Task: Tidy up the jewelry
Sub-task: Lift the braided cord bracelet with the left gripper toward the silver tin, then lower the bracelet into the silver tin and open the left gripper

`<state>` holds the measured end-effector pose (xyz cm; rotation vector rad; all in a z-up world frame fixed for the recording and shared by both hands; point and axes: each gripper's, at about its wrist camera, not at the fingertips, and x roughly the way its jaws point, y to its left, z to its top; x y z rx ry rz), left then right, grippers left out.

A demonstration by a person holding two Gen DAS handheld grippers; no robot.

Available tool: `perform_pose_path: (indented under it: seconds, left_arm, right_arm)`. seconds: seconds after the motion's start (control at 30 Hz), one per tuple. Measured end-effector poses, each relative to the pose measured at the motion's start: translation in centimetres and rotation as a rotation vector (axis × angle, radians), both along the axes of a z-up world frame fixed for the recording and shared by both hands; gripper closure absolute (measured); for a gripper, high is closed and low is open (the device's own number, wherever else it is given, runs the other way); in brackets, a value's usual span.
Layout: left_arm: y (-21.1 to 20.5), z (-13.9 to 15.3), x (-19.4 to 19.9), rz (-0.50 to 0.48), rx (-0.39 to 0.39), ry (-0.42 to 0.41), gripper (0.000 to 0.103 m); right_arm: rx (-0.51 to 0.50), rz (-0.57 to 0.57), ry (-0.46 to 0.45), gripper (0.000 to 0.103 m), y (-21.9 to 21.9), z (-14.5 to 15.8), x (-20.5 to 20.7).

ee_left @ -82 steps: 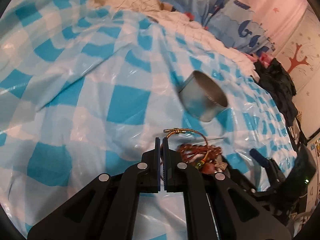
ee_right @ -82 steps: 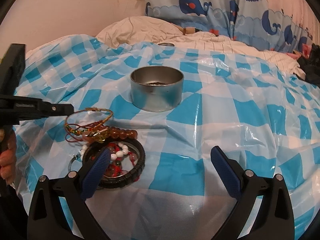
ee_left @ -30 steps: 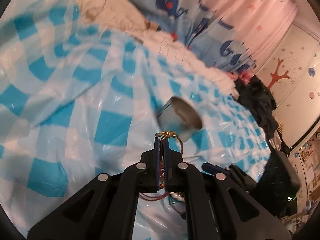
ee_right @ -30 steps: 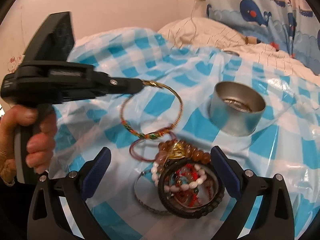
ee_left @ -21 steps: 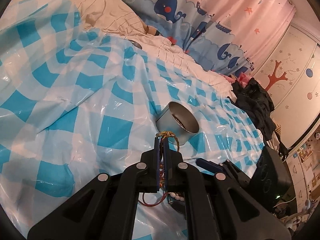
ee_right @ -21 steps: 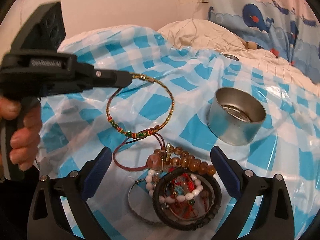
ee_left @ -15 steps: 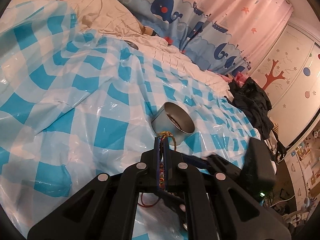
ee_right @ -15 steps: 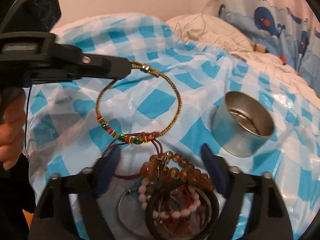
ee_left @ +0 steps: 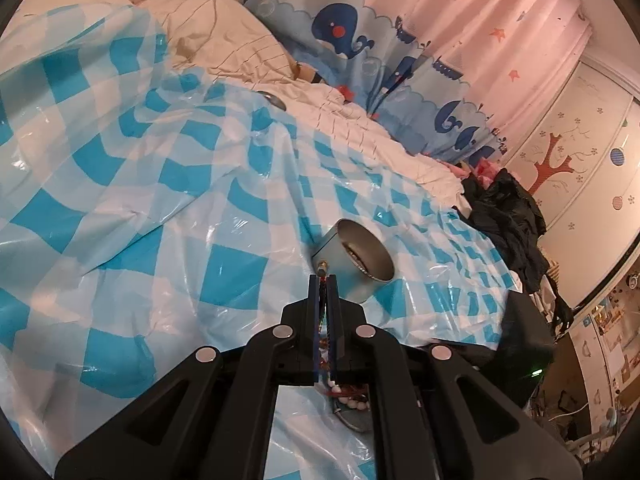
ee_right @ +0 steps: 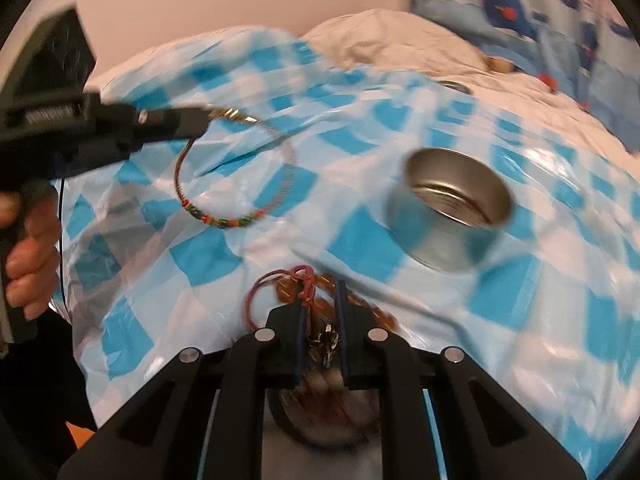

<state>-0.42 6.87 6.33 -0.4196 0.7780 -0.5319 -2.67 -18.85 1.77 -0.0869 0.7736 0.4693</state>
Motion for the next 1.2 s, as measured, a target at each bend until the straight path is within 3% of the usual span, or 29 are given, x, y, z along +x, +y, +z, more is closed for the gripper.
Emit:
perform_pose_path:
  seconds: [0.13, 0.27, 0.6, 1.0, 1.13, 1.17, 1.2]
  left_arm:
    - [-0.7, -0.2, 0.0, -0.021, 0.001, 0.009, 0.101]
    - [-2.8, 0.2, 0.1, -0.067, -0.003, -0.007, 0.101]
    - [-9.4, 2.2, 2.3, -0.129, -0.056, -0.052, 0.100]
    - [-12.4, 1.0, 6.2, -0.084, -0.102, -0.030, 0.100]
    - [-12.7, -0.7, 9.0, -0.044, -0.054, 0.038, 0.100]
    - [-13.0, -1.6, 9.9, -0.045, -0.016, 0.090, 0.100]
    - [-13.0, -2.3, 10.3, -0.042, 0.008, 0.123, 0.100]
  right_arm:
    - [0.110, -0.091, 0.015, 0.089, -4.0, 0.7, -0.9]
    - [0.198, -0.161, -0.026, 0.089, -6.8, 2.3, -0.7]
    - [0.321, -0.216, -0.142, 0.089, -9.7, 5.6, 2.2]
    - [0.337, -0.260, -0.160, 0.089, -10.3, 4.9, 6.6]
    - [0.304, -0.248, -0.085, 0.089, -9.1, 3.2, 9.3]
    - [0.290, -0.238, -0.058, 0.086, -8.7, 2.6, 9.9]
    - [0.271, -0.235, -0.034, 0.072, -8.3, 2.0, 10.3]
